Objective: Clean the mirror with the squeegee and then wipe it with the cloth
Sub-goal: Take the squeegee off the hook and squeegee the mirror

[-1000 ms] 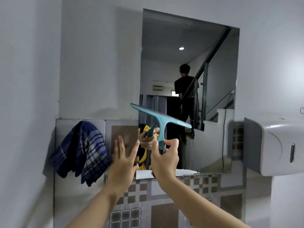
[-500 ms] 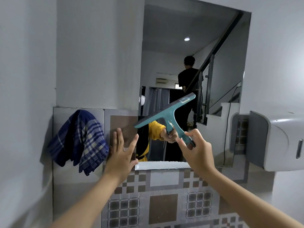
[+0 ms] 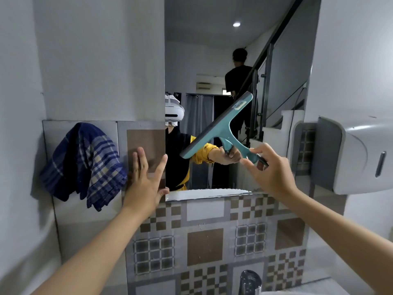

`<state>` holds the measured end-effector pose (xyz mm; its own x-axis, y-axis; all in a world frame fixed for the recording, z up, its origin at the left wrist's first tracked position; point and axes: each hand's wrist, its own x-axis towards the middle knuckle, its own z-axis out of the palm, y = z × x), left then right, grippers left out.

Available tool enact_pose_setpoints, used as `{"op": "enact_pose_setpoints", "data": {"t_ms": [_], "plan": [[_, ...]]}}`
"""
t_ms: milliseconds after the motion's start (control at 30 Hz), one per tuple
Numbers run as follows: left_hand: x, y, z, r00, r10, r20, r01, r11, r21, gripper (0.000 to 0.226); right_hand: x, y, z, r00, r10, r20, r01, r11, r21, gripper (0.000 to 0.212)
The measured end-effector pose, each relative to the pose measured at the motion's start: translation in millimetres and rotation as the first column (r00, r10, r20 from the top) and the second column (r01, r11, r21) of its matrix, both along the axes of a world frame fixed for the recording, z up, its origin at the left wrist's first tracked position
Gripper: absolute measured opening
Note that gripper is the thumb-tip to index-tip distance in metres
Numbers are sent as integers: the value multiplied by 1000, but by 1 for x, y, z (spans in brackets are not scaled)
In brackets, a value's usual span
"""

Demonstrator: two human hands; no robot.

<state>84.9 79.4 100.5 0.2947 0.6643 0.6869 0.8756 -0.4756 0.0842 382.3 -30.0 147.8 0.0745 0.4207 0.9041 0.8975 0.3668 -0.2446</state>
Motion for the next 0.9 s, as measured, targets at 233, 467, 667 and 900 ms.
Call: {"op": "enact_pose_setpoints", "data": {"t_ms": [233, 467, 667, 900], "plan": [[1, 7, -5, 1000, -10, 26, 8, 999, 43, 106, 73, -22, -14, 997, -69, -18, 68, 996, -57, 28], [2, 12, -8, 998, -18, 52, 15, 998, 65, 109, 139, -59, -34, 985, -130, -112, 117, 986, -115, 37], [3, 12, -8, 998, -16, 66, 11, 997, 76, 108, 143, -62, -48, 960, -106, -258, 63, 983, -171, 37], [4, 11, -7, 998, -10, 65, 5, 997, 81, 104, 123, -60, -53, 923, -89, -374, 14, 980, -199, 22]]}}
